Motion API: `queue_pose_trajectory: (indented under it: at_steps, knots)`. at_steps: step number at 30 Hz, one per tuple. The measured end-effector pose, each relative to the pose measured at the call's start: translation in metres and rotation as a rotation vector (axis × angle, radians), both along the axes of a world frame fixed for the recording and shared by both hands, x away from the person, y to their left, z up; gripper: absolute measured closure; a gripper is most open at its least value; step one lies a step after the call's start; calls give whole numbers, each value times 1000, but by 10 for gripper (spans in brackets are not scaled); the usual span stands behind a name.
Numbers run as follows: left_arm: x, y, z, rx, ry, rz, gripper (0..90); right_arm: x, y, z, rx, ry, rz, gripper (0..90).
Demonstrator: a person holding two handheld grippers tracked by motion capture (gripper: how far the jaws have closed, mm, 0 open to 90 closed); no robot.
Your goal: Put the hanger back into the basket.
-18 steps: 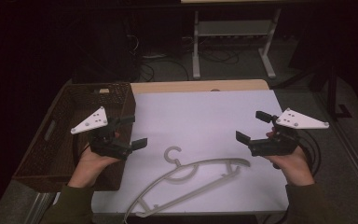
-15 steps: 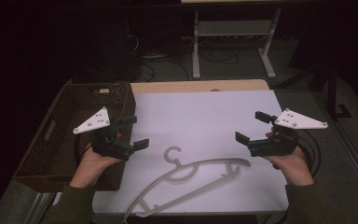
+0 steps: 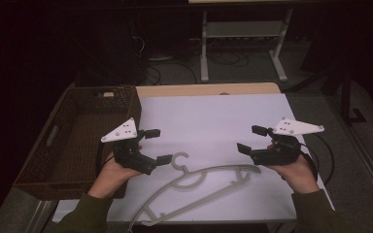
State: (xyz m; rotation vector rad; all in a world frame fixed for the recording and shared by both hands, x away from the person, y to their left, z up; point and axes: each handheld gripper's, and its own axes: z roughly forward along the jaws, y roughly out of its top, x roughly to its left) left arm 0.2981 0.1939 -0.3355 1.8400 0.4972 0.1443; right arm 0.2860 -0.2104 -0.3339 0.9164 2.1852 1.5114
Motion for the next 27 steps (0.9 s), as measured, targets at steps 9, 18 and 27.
queue_pose_trajectory:
  at_steps: [9,18,27]
  knots:
    - [1,-19,-20,70,44,-37,20,4,10,-14,-70,82,50,514]
    - [5,-25,-40,110,68,-32,20,11,26,-37,-191,174,109,853]
    - [6,-25,-51,131,93,-32,20,18,42,-62,-298,280,135,892]
